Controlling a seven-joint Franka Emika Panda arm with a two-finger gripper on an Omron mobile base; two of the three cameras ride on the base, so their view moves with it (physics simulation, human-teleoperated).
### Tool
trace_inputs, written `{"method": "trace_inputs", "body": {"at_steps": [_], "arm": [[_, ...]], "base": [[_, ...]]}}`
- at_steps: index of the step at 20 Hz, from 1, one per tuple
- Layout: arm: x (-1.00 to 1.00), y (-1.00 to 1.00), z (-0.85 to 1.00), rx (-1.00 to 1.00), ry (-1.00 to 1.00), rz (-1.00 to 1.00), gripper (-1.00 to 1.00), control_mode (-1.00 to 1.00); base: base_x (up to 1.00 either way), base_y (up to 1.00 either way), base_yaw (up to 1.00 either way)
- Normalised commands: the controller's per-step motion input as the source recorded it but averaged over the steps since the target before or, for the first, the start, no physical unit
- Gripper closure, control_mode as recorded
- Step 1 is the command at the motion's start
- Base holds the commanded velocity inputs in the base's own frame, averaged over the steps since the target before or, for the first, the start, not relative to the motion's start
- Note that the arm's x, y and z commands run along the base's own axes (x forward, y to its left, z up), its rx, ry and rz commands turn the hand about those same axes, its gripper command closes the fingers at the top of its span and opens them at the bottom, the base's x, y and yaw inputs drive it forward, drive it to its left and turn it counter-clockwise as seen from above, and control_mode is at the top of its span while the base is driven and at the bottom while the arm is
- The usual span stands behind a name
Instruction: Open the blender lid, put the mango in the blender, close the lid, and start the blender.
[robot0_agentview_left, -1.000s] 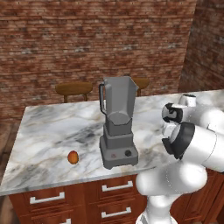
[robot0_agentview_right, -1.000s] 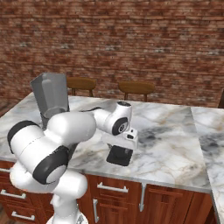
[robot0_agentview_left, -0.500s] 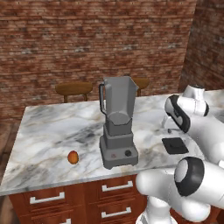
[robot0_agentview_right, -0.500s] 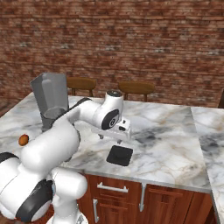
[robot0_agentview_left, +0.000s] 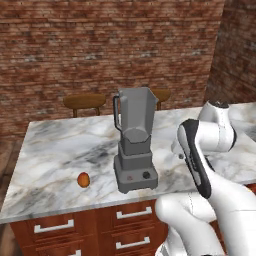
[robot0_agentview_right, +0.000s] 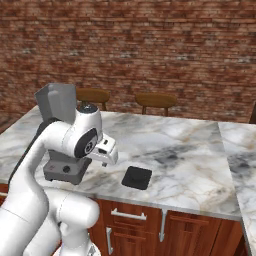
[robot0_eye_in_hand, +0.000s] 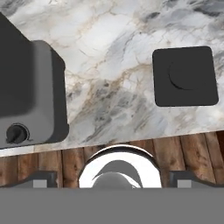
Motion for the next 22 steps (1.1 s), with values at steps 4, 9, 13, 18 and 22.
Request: {"method": "trace_inputs", "body": {"at_steps": [4,9,13,18,22], "arm": [[-0.76,1.00,0.46,-0.03,-0.08,-0.05,-1.00,-1.00],[-0.74,0.79,0.40,-0.01,-0.13,-0.06,-1.00,-1.00],[-0.46,0.89,0.08,-0.01,-0.11,-0.05,-1.00,-1.00],[-0.09,1.00,0.00,-0.03,-0.03,-0.05,-1.00,-1.00],[0.01,1.00,0.00,-0.05,0.00,-0.06,-1.00,-1.00]], "base": [[0.00,0.00,0.00],[0.00,0.00,0.00],[0.00,0.00,0.00],[0.00,0.00,0.00],[0.00,0.00,0.00]]}}
